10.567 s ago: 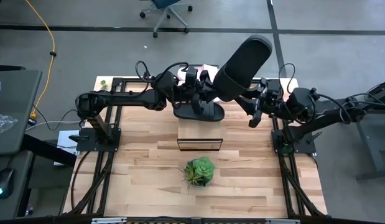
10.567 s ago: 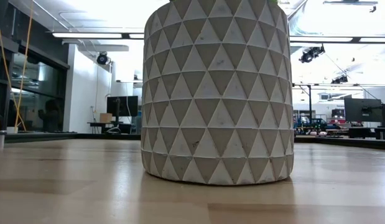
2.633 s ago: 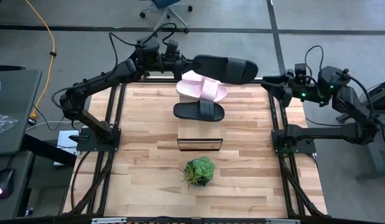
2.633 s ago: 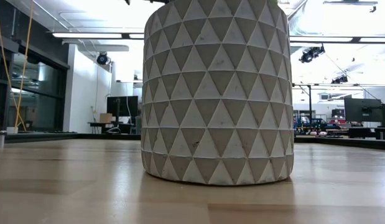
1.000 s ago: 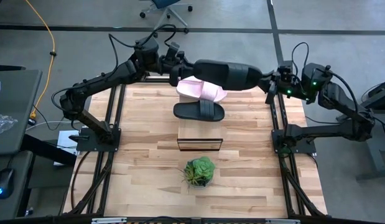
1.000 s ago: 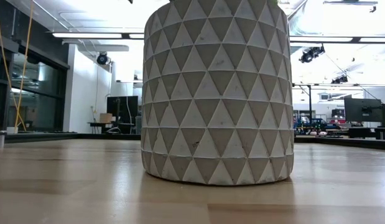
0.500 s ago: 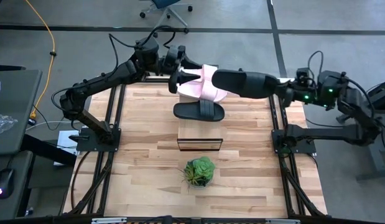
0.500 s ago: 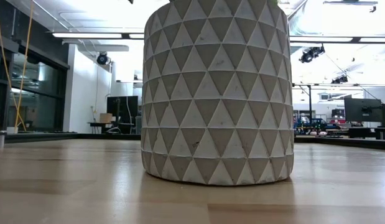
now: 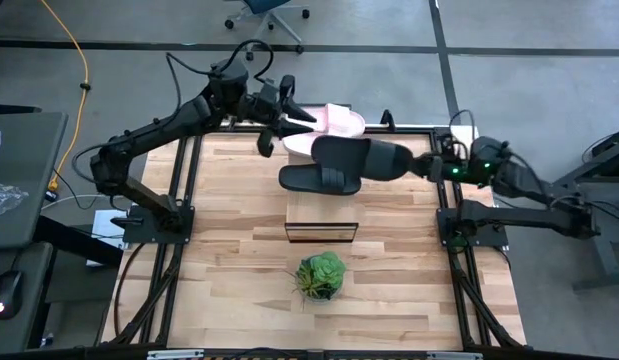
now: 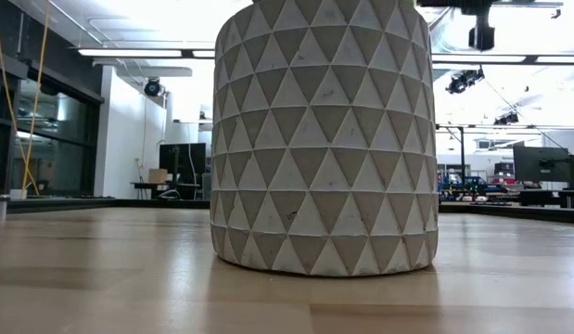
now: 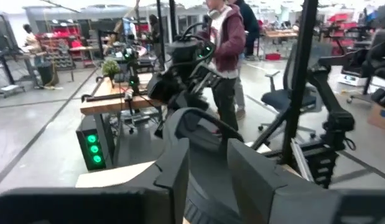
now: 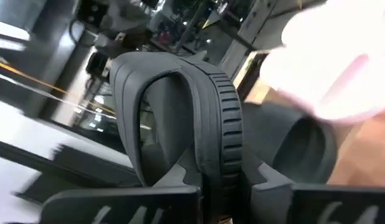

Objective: Pick and place slides into the shelf
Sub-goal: Put the black slide on the shelf

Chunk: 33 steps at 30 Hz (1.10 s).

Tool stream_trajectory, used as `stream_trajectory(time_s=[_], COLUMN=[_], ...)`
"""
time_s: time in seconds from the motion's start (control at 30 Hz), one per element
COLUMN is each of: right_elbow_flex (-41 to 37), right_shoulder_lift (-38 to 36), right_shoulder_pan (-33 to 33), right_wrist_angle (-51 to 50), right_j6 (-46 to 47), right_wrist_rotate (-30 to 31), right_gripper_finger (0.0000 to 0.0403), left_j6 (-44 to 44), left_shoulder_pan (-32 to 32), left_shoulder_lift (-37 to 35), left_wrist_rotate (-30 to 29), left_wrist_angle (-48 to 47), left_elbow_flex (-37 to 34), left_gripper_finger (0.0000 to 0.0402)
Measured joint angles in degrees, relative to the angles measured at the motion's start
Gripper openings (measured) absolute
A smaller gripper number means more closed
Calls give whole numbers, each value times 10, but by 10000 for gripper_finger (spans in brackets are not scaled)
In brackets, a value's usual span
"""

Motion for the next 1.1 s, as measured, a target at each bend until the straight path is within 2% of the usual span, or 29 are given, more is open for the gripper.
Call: stream_trajectory(time_s=[0.17, 0.33, 0.47, 0.83, 1.1], right_elbow_flex=[-68, -76, -76, -76, -76], right_shoulder_lift=[3, 18, 48, 157, 200], right_shoulder_pan=[16, 44, 60, 105, 123], right_wrist_angle=[50, 66, 91, 158, 198], right_j6=[82, 138, 173, 212, 242], right_wrist_rotate=[-19, -14, -9, -22, -3], right_gripper_finger=[11, 10, 10, 10, 10], left_j6=[63, 170, 213, 224, 223], left_shoulder_pan=[-1, -18, -51, -152, -188], left_shoulder_lift=[-49, -108, -136, -138, -138], left_wrist_rotate=[-23, -142, -229, -341, -351], left_wrist_angle=[-123, -273, -356, -441, -449], left_elbow_flex=[0, 0, 0, 0, 0], left_gripper_finger=[69, 42, 26, 1, 1])
